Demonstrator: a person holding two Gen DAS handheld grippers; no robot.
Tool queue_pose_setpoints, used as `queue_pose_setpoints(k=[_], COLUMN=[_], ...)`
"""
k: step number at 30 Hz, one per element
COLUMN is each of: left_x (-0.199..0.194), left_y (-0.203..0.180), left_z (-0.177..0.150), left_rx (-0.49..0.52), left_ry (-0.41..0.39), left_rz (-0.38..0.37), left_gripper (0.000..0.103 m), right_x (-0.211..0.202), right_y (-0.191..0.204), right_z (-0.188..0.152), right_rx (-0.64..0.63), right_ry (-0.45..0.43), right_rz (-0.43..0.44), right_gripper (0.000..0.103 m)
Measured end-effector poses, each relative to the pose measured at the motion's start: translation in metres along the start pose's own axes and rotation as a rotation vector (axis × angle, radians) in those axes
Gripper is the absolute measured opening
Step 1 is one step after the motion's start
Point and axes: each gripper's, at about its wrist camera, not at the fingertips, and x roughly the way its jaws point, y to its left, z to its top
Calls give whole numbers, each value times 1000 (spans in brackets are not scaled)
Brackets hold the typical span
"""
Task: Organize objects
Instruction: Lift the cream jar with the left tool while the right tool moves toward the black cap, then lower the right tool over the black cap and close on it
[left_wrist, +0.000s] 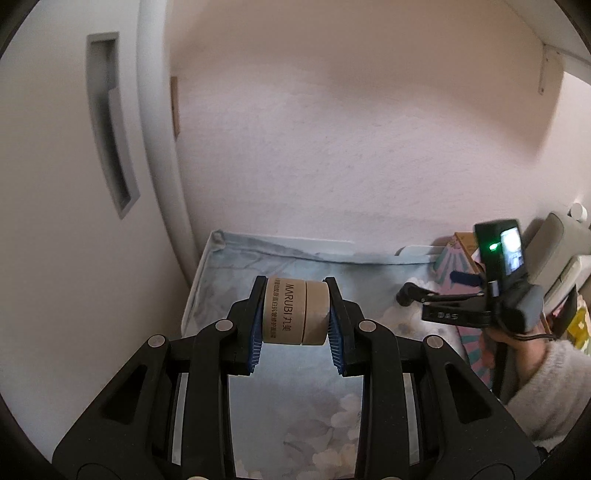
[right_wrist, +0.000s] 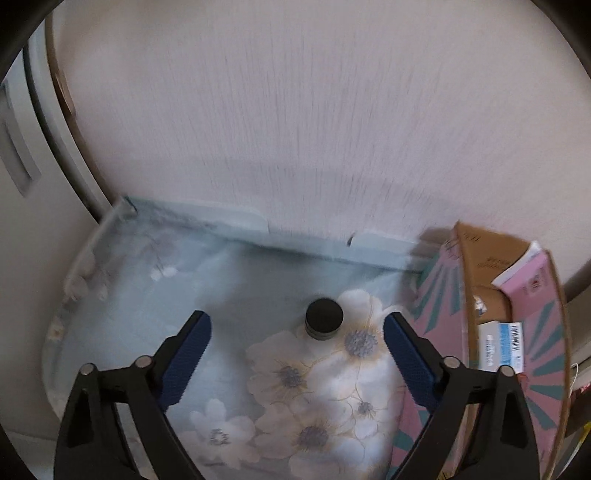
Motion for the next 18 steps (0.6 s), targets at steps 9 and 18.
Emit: queue_pose_setpoints(k=[9, 18], left_x=[-2, 2], left_y=[3, 9], left_z=[-11, -12], left_rx=[-51, -84], left_ry=[9, 14], left_rz=[47, 72], left_gripper=[27, 27], right_x=[70, 94], right_y=[-25, -30], right_z=[-7, -6], right_rx=[48, 33], right_ry=[118, 157], right_rz=[-5, 5], right_gripper=[67, 43])
